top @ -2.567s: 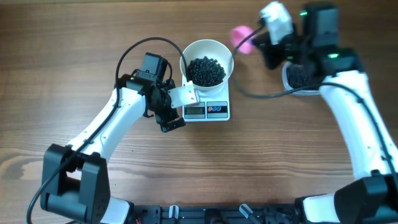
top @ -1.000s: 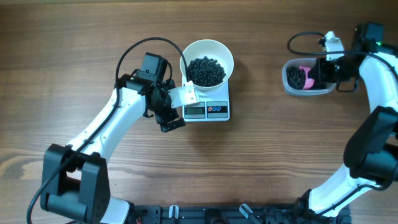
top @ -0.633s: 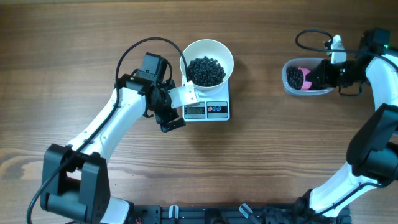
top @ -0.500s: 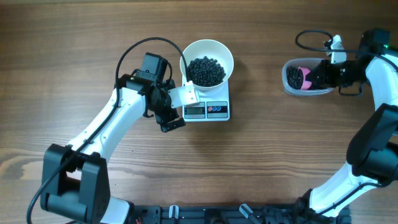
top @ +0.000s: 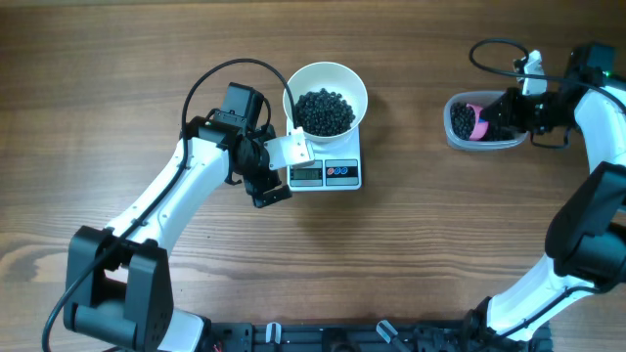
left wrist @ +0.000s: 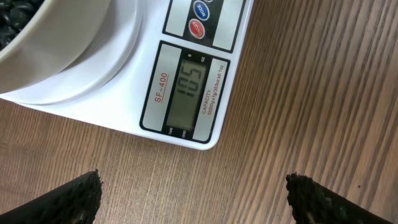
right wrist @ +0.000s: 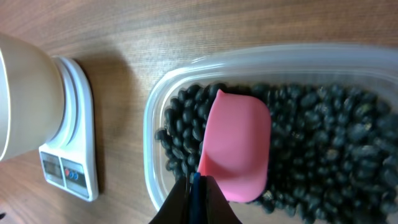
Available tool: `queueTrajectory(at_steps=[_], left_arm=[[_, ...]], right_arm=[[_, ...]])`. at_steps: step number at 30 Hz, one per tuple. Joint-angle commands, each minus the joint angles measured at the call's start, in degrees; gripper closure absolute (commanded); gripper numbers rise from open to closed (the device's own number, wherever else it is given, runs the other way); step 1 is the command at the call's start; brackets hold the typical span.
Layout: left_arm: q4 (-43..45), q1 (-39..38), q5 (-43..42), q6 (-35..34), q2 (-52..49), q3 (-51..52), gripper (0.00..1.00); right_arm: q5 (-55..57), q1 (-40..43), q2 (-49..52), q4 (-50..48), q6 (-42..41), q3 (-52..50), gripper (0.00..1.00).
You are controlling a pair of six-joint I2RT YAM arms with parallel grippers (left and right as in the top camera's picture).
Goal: Scoop item into bowl and weigh 150g on scale
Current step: 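Scoop black beans from the tub with the right gripper and lift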
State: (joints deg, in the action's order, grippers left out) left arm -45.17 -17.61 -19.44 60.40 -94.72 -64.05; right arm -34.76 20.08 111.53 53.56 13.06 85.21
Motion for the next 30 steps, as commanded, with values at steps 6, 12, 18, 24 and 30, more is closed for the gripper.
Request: queueTrajectory(at_steps=[6,12,18,24,30], left_arm=[[0.0,0.1,-1.1,0.9,-0.7,0.3,0.00],[0.0,0.1,-1.1,0.9,-0.7,0.3,0.00],[0.0,0.1,-1.1,0.9,-0.7,0.3,0.00],[0.0,0.1,-1.1,0.9,-0.7,0.3,0.00],[0.0,0.1,-1.1,0.9,-0.7,0.3,0.00]], right_arm=[[-8.7,4.7,1.5,1.3,-0.7,-0.5,0.96],[-10.3,9.0,1.5,1.4,0.5,-0.5,0.96],[-10.3,9.8,1.5,0.4,0.4,-0.5,0.96],[-9.6,9.8,1.5,-1.2,-7.0,-0.5,0.96],[-18.4,12.4,1.3,0.6,-3.8,1.0,0.96]])
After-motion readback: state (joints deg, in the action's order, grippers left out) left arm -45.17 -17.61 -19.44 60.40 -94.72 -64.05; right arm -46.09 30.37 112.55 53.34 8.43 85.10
